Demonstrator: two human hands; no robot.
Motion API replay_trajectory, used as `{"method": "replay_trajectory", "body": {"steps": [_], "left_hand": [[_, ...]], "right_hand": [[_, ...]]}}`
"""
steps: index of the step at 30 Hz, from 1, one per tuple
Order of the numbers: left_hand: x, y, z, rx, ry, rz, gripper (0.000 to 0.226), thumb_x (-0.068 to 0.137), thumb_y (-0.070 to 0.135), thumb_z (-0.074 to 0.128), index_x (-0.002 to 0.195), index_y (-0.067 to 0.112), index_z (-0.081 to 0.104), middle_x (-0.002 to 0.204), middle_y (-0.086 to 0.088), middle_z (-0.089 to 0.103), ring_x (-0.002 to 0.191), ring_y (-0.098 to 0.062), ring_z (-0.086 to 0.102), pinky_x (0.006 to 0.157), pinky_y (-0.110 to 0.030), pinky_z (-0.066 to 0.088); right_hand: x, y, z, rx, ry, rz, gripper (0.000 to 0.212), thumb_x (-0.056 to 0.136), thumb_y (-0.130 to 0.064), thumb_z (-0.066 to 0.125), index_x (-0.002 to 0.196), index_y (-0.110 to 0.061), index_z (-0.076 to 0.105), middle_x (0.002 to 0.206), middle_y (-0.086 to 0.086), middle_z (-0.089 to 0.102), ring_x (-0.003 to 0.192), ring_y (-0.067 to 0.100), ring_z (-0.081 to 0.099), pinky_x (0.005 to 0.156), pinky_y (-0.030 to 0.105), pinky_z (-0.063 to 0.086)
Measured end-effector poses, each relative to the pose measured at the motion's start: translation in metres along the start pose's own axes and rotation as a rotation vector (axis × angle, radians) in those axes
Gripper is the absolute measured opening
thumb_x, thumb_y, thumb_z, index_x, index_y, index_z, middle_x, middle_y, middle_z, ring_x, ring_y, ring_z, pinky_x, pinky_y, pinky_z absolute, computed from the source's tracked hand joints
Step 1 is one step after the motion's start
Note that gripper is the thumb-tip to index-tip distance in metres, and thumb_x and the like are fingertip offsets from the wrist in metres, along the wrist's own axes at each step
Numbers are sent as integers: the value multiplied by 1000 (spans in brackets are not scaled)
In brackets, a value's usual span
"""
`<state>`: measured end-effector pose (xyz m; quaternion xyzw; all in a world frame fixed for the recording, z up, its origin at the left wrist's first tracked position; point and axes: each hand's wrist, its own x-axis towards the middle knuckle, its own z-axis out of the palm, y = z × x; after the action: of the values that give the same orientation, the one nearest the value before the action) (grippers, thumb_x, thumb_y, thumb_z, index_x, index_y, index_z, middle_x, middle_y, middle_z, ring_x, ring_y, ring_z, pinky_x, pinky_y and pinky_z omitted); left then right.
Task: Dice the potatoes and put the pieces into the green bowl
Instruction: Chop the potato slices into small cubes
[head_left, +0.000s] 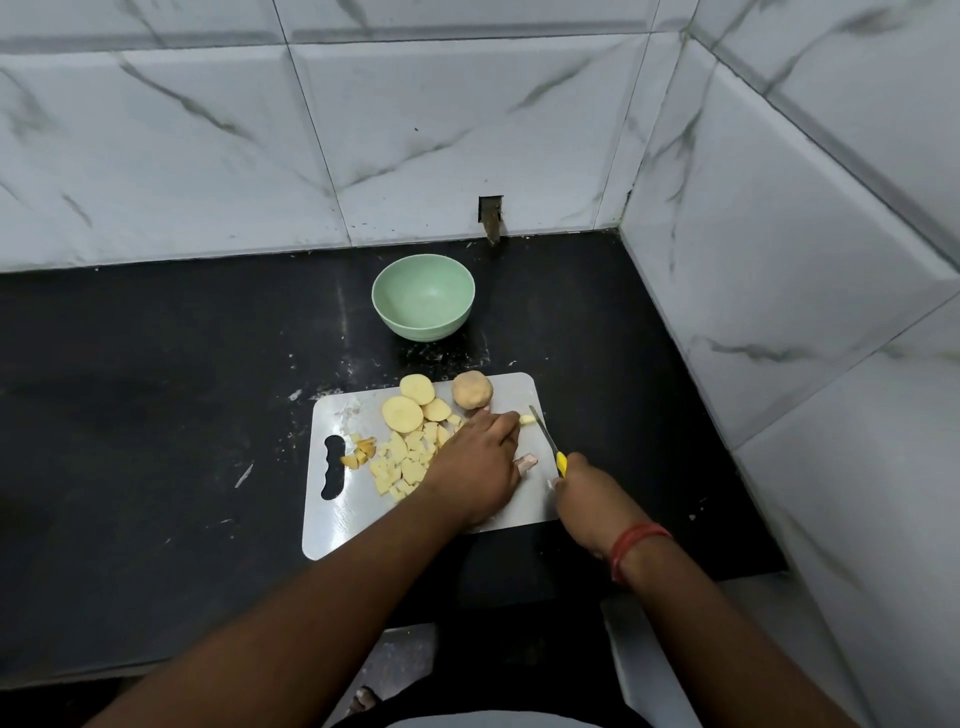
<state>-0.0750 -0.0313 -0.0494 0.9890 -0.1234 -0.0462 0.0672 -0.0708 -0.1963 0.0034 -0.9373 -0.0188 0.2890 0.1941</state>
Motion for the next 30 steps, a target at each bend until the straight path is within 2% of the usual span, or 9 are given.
{"method": "replay_trajectory", "body": {"steps": [5, 10, 16, 21, 24, 26, 28, 30], "left_hand": [[-1, 1, 4, -37, 6, -3, 64, 107, 47, 36, 150, 0, 43, 156, -9, 39, 141, -31, 35, 121, -40, 25], [-2, 0, 2, -37, 23, 5, 62, 108, 42, 38, 151, -2, 41, 157, -12, 38, 140, -32, 36, 121, -39, 22], [-3, -2, 4, -59, 32, 12, 61, 109, 42, 33, 151, -1, 40, 159, -12, 37, 143, -32, 35, 123, -37, 17], [-3, -2, 9, -52, 50, 20, 77, 100, 50, 16, 144, -3, 50, 151, -13, 48, 134, -35, 46, 119, -40, 29], [-2, -4, 10, -34, 48, 20, 72, 104, 49, 20, 148, -2, 46, 155, -13, 44, 139, -34, 41, 122, -39, 23], [-2, -5, 10, -39, 44, 17, 67, 106, 47, 26, 150, -1, 43, 157, -13, 41, 141, -34, 38, 123, -39, 20], [-2, -5, 8, -23, 42, 19, 73, 103, 49, 19, 150, -2, 43, 156, -14, 42, 141, -35, 39, 123, -39, 20], [-2, -3, 9, -12, 52, 19, 70, 105, 48, 23, 149, -2, 44, 156, -14, 42, 140, -35, 40, 123, -39, 21]], "right_hand": [[5, -3, 8, -63, -13, 17, 29, 100, -14, 36, 128, -4, 40, 119, 18, 59, 104, 30, 61, 74, 29, 40], [12, -7, 15, -148, -30, 32, 44, 99, -9, 37, 141, 1, 29, 124, 20, 58, 109, 30, 61, 78, 30, 41], [-11, 14, 17, -88, -45, -2, 26, 98, -12, 36, 123, -5, 40, 115, 18, 60, 103, 30, 61, 76, 30, 40], [-3, 1, 6, -54, 15, -21, 31, 101, -14, 33, 130, -4, 38, 114, 17, 61, 100, 28, 61, 78, 33, 45], [4, -9, 8, -125, -4, -14, 31, 99, -11, 36, 129, -4, 39, 115, 17, 60, 100, 27, 62, 74, 31, 44], [8, -14, 12, -149, -28, 8, 36, 97, -8, 37, 133, -3, 37, 120, 18, 59, 106, 28, 62, 80, 32, 45], [13, -19, 14, -160, -26, 33, 42, 97, -8, 38, 138, -2, 33, 127, 19, 57, 113, 29, 59, 88, 33, 46], [14, -21, 15, -161, -22, 46, 44, 98, -8, 38, 140, 0, 31, 130, 19, 55, 116, 29, 58, 90, 33, 45]]}}
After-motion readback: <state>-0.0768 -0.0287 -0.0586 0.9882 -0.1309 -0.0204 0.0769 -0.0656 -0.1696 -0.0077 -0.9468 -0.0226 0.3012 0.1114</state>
